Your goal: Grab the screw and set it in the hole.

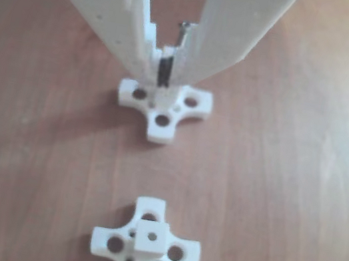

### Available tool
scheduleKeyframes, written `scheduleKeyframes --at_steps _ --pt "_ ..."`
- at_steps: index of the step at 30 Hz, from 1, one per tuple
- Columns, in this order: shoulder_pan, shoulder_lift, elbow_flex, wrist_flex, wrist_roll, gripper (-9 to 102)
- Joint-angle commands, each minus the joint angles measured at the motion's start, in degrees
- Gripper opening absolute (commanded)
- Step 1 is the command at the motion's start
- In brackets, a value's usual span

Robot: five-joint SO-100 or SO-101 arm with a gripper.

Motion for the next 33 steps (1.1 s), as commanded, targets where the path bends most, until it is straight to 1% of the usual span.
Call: scheduleKeyframes --at_steps 1,7,13,19,24,28,33 --pt "0.70 10.46 2.90 -1.32 -0.53 -4" --pt "2.37 23.73 15.82 -4.39 -1.76 -4" --pt "2.72 39.29 32.08 -7.91 -2.90 -4" --pt "2.99 59.68 50.71 -10.63 -2.99 -4" --pt "3.78 75.06 61.70 -10.55 -2.64 -4" --pt "5.89 83.14 67.41 -10.28 -2.81 -4" --pt "9.32 95.27 73.30 -7.29 -2.99 -4"
